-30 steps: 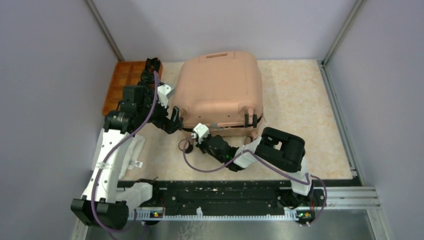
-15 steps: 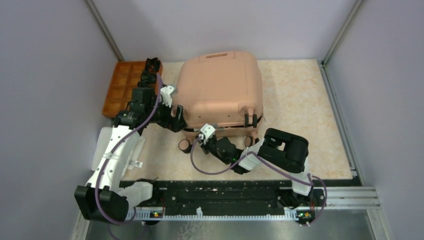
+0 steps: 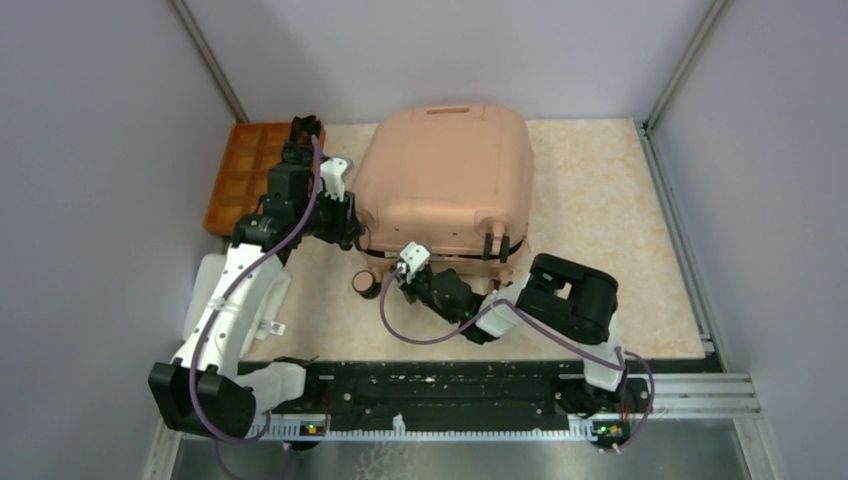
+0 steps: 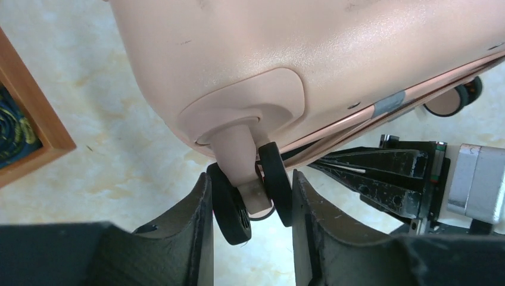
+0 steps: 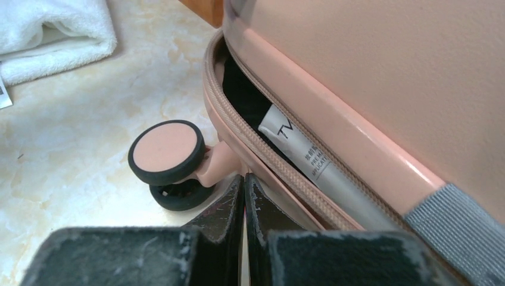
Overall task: Pack the luggage
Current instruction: Zip the luggage at the center of the board.
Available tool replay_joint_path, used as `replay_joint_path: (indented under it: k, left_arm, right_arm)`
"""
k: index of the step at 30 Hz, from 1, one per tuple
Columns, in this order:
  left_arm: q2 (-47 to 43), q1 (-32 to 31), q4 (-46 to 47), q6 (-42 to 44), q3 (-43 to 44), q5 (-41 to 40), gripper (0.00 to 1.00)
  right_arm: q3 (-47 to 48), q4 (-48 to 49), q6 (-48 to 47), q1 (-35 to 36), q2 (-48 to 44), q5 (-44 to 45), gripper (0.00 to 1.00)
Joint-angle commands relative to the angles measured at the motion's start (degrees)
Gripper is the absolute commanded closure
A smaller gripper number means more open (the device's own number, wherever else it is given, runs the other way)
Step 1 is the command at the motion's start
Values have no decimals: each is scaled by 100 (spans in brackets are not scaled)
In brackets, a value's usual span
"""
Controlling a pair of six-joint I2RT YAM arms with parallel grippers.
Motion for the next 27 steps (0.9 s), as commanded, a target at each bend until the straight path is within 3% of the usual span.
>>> replay_joint_path:
  k: [1, 13, 21, 27]
  left_arm:
    - [127, -483, -116, 738, 257, 636, 100]
    - [-16, -663, -385, 1014, 322, 1577, 100]
    - [107, -664, -456, 1216, 903, 2089, 100]
    - [245, -725, -707, 1511, 991, 2163, 100]
  right_arm:
    - [330, 195, -122, -196, 37, -86, 100]
    - [869, -75, -88, -478, 400, -324, 100]
    - [1205, -218, -85, -635, 604, -553, 100]
    - [1374, -303, 8, -718, 698, -626, 100]
